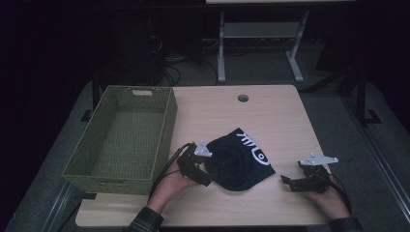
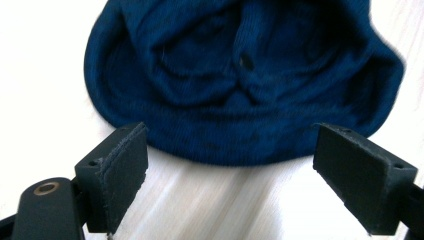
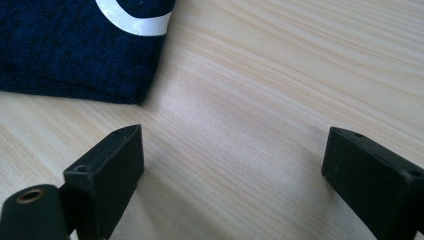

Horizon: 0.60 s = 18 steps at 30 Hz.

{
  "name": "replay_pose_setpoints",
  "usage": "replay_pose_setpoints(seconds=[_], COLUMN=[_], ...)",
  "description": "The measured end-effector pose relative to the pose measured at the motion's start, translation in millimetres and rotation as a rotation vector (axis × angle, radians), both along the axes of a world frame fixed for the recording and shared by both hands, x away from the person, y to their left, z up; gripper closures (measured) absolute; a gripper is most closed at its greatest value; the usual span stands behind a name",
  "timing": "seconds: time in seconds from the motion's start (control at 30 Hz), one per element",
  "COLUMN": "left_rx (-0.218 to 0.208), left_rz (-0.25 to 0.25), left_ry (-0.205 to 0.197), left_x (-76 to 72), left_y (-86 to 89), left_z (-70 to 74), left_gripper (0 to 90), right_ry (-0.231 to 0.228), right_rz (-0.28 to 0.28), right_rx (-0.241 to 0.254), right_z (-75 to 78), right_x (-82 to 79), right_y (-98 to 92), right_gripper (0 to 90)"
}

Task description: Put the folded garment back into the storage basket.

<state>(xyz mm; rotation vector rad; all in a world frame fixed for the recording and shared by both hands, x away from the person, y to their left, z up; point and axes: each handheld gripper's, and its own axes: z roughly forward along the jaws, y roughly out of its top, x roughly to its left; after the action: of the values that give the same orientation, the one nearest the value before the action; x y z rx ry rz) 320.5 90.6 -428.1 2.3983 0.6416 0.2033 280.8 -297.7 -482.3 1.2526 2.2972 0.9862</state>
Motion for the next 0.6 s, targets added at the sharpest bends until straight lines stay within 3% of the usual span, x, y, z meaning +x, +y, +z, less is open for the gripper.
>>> replay_pose_setpoints(seconds=[0.27, 0.6], left_rx=[0.029, 0.069], left_rz=[-0.043, -0.081], left_ry=[0.027, 0.045], left_x=[11.1, 24.0], left_y=[-20.5, -41.9], left_z=[11.0, 9.0], left_gripper=[16.2, 20.1], right_ry=[0.0, 0.0], right_rz=[0.0, 0.0], right_rx=[0.0, 0.0], right_z=[0.0, 0.0], right_x=[0.0, 0.0], right_y=[0.0, 0.0], right_gripper=[9.4, 9.4])
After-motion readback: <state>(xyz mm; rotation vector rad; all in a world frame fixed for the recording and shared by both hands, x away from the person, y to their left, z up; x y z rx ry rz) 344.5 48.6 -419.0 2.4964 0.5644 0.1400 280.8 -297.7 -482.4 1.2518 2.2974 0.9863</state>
